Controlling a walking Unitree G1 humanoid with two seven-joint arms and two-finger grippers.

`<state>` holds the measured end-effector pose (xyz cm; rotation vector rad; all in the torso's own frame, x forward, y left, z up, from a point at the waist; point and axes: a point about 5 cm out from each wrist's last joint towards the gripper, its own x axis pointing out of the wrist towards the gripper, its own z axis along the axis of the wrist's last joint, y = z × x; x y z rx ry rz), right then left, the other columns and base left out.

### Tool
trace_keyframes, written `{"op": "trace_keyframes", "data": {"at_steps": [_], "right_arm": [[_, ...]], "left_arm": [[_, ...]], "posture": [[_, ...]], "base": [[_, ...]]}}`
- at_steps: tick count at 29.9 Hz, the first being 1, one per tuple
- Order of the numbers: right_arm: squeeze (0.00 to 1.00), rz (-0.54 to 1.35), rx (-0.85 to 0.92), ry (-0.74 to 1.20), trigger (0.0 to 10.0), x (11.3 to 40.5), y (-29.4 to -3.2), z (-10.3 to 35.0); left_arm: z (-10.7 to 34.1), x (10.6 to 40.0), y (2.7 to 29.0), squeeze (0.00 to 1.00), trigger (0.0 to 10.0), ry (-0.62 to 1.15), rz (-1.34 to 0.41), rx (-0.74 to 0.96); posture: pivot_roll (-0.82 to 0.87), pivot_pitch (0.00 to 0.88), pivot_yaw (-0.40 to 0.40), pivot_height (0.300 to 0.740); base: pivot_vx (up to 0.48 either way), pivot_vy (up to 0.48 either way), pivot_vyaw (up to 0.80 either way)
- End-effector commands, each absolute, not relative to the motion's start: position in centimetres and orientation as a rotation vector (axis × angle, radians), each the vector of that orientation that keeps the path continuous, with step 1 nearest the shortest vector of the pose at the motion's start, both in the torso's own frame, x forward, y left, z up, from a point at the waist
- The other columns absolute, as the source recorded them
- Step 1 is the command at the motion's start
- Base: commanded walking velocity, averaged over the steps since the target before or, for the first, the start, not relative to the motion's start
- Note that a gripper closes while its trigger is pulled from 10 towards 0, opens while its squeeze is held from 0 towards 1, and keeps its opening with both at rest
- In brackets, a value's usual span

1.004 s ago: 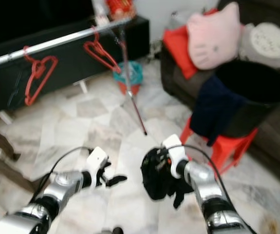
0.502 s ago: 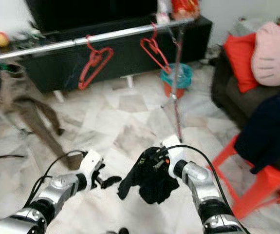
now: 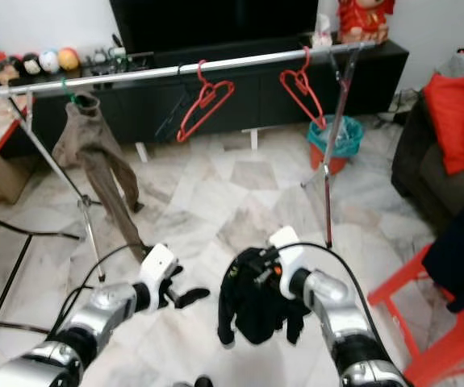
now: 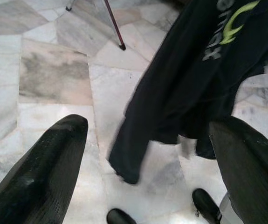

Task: Hang hanger

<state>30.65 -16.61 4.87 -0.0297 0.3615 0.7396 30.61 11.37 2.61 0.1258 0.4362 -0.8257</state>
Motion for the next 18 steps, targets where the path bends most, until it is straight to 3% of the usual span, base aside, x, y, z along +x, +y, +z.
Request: {"op": "trace_keyframes", "data": {"at_steps": [1,8,18], "right_arm": [[0.00,0.744,-0.030,0.285,10.0,31.27,-16.17,6.14],[0.00,0.739,-0.026,0.306,10.0,31.22,-16.31,6.02],[0.00,0.745,-0.026,0.339,10.0,31.08,-16.38,5.74]], "left_arm": [[2.74,30.76,11.56,0.00,10.0,0.439,-0.828,0.146],[2.75,30.80,11.36,0.00,10.0,0.436,-0.821,0.148],[2.81,30.81,11.52,0.00,10.0,0.433,-0.827,0.154]], "posture": [[-0.04,0.009,0.075,0.740],[-0.04,0.016,0.072,0.740],[-0.04,0.026,0.075,0.740]], "base": [[0.000,0.000,0.80],[0.000,0.000,0.69],[0.000,0.000,0.00]]}}
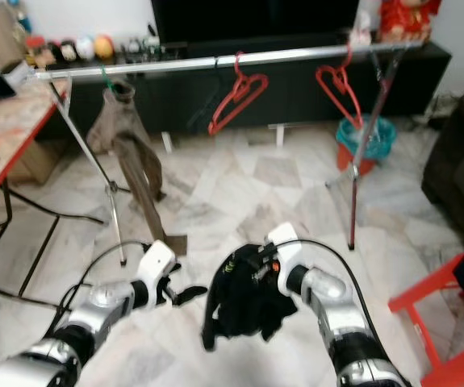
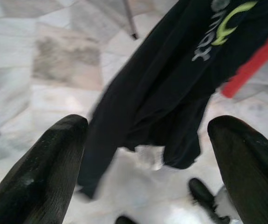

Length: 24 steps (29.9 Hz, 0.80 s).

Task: Hang hanger

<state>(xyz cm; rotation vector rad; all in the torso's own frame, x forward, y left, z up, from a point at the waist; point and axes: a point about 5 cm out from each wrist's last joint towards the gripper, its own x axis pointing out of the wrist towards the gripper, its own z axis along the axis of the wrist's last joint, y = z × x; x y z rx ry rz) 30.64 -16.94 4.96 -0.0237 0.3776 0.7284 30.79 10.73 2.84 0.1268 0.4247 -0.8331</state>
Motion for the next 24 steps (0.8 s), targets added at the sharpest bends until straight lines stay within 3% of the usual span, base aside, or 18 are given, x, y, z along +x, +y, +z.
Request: {"op": "trace_keyframes", "data": {"at_steps": [1,5,13,18,24], "right_arm": [[0.00,0.745,-0.026,0.339,10.0,31.08,-16.38,5.74],[0.00,0.737,-0.025,0.342,10.0,31.23,-16.35,5.81],[0.00,0.732,-0.052,0.305,10.0,31.39,-16.61,6.31],[0.00,0.711,-0.072,0.321,10.0,31.53,-16.87,6.23],[0.00,0.696,-0.056,0.339,10.0,31.58,-16.79,5.99]], "left_arm": [[2.81,30.81,11.52,0.00,10.0,0.433,-0.827,0.154],[3.08,31.01,11.47,0.00,10.0,0.408,-0.822,0.172],[2.94,30.98,11.36,0.00,10.0,0.418,-0.814,0.180],[2.90,30.97,11.38,0.00,10.0,0.418,-0.809,0.180],[2.95,31.06,11.46,0.00,10.0,0.414,-0.798,0.194]], "posture": [[-0.04,0.026,0.075,0.740],[-0.04,0.025,0.076,0.740],[-0.04,0.026,0.074,0.740],[-0.04,0.026,0.074,0.740],[-0.04,0.023,0.074,0.740]], "base": [[0.000,0.000,0.00],[0.000,0.000,0.00],[0.000,-0.464,0.00],[0.000,-0.455,0.76],[0.000,-0.409,0.00]]}}
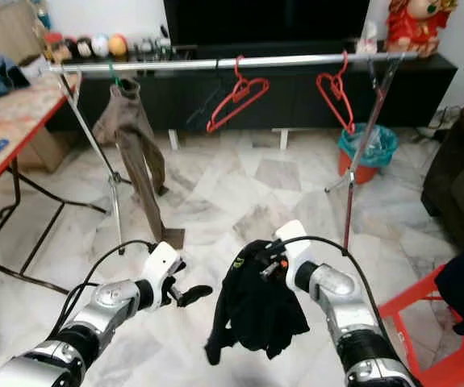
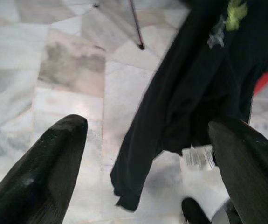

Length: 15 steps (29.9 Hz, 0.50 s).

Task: Hang hanger

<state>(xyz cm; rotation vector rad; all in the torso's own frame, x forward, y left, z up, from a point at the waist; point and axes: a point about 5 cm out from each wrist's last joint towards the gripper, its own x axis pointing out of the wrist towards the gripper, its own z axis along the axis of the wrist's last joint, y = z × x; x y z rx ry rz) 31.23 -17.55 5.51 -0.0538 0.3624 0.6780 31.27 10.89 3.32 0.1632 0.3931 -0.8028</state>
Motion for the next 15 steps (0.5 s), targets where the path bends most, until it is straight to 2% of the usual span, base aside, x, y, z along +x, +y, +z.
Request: {"op": "trace_keyframes", "data": {"at_steps": [1,15], "right_arm": [[0.00,0.684,-0.042,0.345,10.0,31.60,-16.80,5.91],[0.00,0.695,-0.061,0.362,10.0,31.64,-17.09,5.90]], "left_arm": [[2.99,31.10,11.50,0.00,10.0,0.411,-0.795,0.203],[3.27,31.15,11.79,0.00,10.0,0.404,-0.823,0.175]], "posture": [[-0.04,0.024,0.074,0.740],[-0.04,0.021,0.071,0.740]], "base": [[0.000,0.000,0.00],[0.000,0.000,0.00]]}}
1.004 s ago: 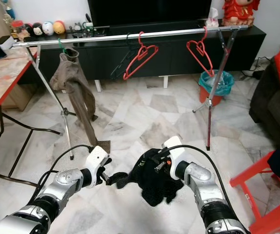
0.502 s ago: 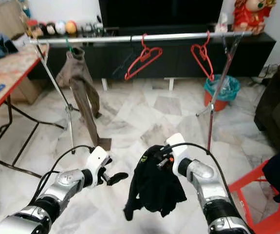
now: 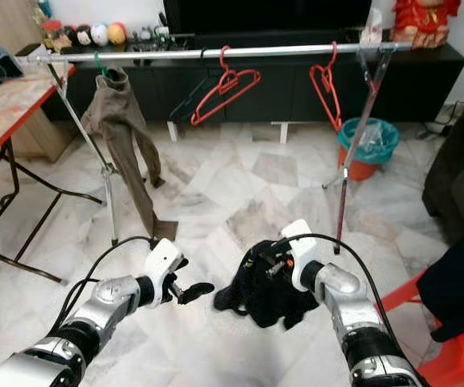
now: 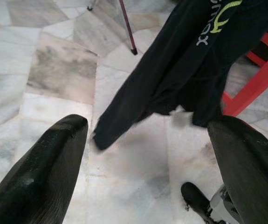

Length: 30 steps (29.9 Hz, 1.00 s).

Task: Hang hanger

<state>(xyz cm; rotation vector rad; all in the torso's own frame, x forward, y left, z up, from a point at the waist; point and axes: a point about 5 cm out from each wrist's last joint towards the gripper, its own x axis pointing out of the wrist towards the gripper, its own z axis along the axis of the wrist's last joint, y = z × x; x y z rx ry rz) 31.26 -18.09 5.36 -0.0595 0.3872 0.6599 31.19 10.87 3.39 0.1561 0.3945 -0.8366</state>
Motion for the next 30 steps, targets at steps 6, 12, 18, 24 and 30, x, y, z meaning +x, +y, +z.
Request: {"op": "trace_keyframes", "data": {"at_steps": [6,12,18,24,30], "right_arm": [[0.00,0.883,-0.066,0.385,10.0,30.7,-15.7,6.2],[0.00,0.941,-0.082,0.400,10.0,30.2,-15.5,6.3],[0.00,1.000,-0.109,0.421,10.0,29.6,-15.3,6.5],[0.00,0.995,-0.126,0.428,10.0,29.9,-15.2,6.8],[0.00,1.010,-0.147,0.420,10.0,30.0,-14.8,7.5]], "left_arm": [[4.7,31.9,10.6,0.00,10.0,0.352,-0.902,0.179],[4.9,32.0,10.1,0.00,10.0,0.334,-0.923,0.196],[5.0,31.9,9.8,0.00,10.0,0.329,-0.952,0.209],[5.2,32.0,9.8,0.00,10.0,0.309,-0.943,0.223],[5.4,31.8,9.8,1.00,10.0,0.297,-0.994,0.218]], "posture": [[-0.05,0.003,0.078,0.740],[-0.05,0.000,0.078,0.740],[-0.05,0.000,0.078,0.740],[-0.05,0.000,0.077,0.740],[-0.05,0.010,0.077,0.740]], "base": [[0.000,0.000,0.00],[0.000,0.000,0.00],[0.000,0.000,0.00],[0.000,0.000,0.00],[0.000,0.000,0.00]]}}
